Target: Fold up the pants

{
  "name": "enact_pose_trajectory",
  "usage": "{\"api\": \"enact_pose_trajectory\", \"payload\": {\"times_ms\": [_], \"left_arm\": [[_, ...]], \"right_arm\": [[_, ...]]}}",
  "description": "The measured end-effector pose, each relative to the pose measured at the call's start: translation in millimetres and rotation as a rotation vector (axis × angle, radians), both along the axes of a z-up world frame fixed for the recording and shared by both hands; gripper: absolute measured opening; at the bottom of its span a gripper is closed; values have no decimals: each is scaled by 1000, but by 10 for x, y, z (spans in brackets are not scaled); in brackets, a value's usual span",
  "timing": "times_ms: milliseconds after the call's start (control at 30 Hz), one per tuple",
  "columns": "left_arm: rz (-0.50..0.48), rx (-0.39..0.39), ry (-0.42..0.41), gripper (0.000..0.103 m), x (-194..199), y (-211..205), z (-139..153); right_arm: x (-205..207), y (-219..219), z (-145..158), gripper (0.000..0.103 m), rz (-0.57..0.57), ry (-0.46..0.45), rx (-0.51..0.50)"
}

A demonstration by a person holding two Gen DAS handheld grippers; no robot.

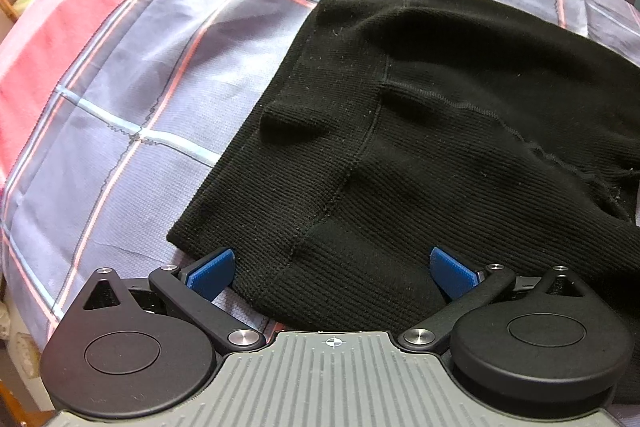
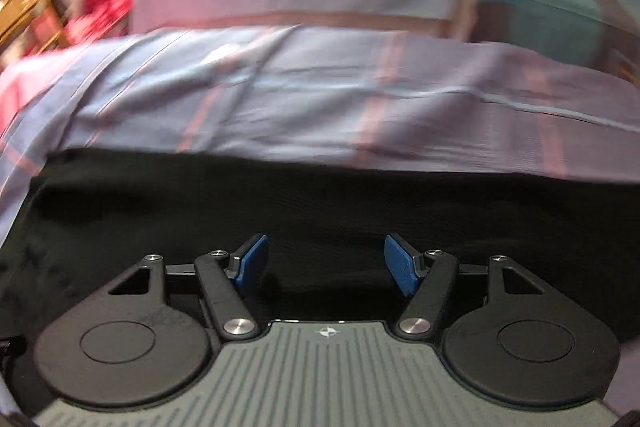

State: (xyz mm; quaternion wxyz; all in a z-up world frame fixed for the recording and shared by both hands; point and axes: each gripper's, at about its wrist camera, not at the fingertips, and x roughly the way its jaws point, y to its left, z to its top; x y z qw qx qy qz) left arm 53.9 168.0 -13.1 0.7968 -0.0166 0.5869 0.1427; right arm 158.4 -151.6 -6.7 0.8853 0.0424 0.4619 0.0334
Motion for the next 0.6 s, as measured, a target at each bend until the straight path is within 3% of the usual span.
{"api": "enact_pose_trajectory", "payload": {"times_ms": [100,233,600], "left_arm": [[0,5,2,103,5,-14,0],[3,11,15,103,35,-30,2],[4,12,42,103,105,-35,-11]], "right_arm": [[-64,-283,5,64,-74,14,25],[-339,-373,206,76,-68,-27,-23],[-1304,-673,492,77,-163,-16,8]]}}
